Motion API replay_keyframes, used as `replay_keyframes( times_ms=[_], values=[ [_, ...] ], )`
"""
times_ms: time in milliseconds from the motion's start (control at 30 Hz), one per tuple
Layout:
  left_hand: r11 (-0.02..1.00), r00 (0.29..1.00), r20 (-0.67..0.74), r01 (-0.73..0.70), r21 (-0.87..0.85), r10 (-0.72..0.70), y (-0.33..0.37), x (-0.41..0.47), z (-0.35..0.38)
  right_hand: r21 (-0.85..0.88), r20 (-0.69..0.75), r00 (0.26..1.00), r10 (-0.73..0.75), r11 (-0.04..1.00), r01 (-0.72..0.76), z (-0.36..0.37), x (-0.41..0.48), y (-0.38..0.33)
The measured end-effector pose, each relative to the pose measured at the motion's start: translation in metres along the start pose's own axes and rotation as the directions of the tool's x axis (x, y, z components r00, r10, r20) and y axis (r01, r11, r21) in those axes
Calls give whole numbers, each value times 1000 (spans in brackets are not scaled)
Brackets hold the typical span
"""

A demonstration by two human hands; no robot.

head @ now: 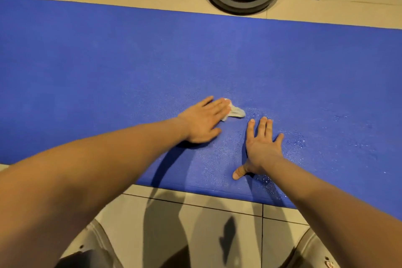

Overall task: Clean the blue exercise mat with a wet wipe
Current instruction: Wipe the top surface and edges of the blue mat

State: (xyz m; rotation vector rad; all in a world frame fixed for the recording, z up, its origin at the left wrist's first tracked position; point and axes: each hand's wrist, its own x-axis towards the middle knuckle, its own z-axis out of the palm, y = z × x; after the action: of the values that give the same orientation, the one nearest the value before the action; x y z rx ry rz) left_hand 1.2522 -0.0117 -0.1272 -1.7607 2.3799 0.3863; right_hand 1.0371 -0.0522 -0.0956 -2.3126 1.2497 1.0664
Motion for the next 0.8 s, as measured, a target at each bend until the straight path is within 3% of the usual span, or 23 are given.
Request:
replay_keyframes(
  times_ms=[67,167,267,333,433,533,567,633,733,800],
  values=[
    [989,987,-83,136,-52,-140,-40,-6,-8,3,-3,1000,-1,1000,1,0,1,0],
    [849,850,-20,524,-64,-526,-93,-10,-12,6,-7,1000,-3,1000,3,1,2,0],
    [757,765,14,639,-141,-643,-75,15,-12,11,-5,1000,-8,1000,8,2,4,1],
    [837,845,-42,518,-179,-532,-40,37,-14,15,-10,1000,-16,1000,16,3,4,3],
    [985,992,-41,113,-133,-120,14,46,-12,21,-16,1000,-19,1000,19,3,3,5],
    [995,996,7,-87,-57,88,1,22,-10,18,-26,999,-25,1000,25,5,2,6],
    [998,999,-13,-52,-19,51,-15,14,-11,20,-30,999,-29,999,30,5,2,6],
    [988,987,-49,153,27,-151,-56,6,-13,29,-34,999,-32,999,33,5,3,6],
    [866,866,-23,499,-24,-500,-87,13,-21,29,-40,999,-29,999,31,5,5,5],
    [812,818,9,572,-116,-575,-70,35,-25,35,-46,998,-31,999,33,5,5,5]
  ],
)
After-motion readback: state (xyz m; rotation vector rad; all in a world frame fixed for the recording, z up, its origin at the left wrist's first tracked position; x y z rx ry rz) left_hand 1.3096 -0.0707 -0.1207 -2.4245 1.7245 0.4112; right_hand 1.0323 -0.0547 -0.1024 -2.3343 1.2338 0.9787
